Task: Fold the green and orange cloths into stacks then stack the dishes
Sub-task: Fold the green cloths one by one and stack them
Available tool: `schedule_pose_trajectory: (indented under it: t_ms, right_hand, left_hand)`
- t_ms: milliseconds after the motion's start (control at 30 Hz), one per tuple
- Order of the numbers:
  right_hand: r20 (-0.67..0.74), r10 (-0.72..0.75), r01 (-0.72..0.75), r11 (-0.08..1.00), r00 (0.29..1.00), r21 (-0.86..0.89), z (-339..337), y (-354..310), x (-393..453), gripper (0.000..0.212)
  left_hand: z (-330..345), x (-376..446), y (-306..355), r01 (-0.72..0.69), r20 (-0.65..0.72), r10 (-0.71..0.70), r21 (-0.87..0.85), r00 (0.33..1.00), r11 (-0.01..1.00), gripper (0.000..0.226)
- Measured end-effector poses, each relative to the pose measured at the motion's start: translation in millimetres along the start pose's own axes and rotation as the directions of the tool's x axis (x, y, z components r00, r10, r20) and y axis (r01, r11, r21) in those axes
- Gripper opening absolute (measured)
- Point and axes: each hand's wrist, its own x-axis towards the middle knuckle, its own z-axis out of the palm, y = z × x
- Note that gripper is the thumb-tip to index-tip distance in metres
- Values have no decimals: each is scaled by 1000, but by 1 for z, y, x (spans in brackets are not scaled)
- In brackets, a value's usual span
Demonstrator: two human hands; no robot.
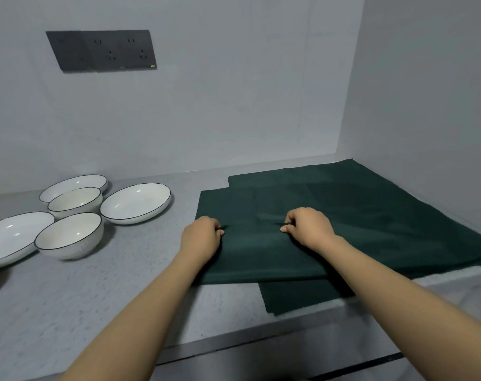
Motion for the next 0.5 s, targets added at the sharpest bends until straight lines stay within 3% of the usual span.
schedule_pose_trajectory:
  t_ms: [367, 501]
  right_hand:
    - [-135, 13, -12, 1000, 991, 14, 40, 10, 45, 20]
    - [-174, 3, -11, 999, 985, -45, 47, 8, 48, 21]
  left_hand:
    - [40, 32, 1, 97, -85, -85, 146, 993, 984, 23]
    - [47, 28, 12, -11, -99, 26, 154, 995, 988, 38]
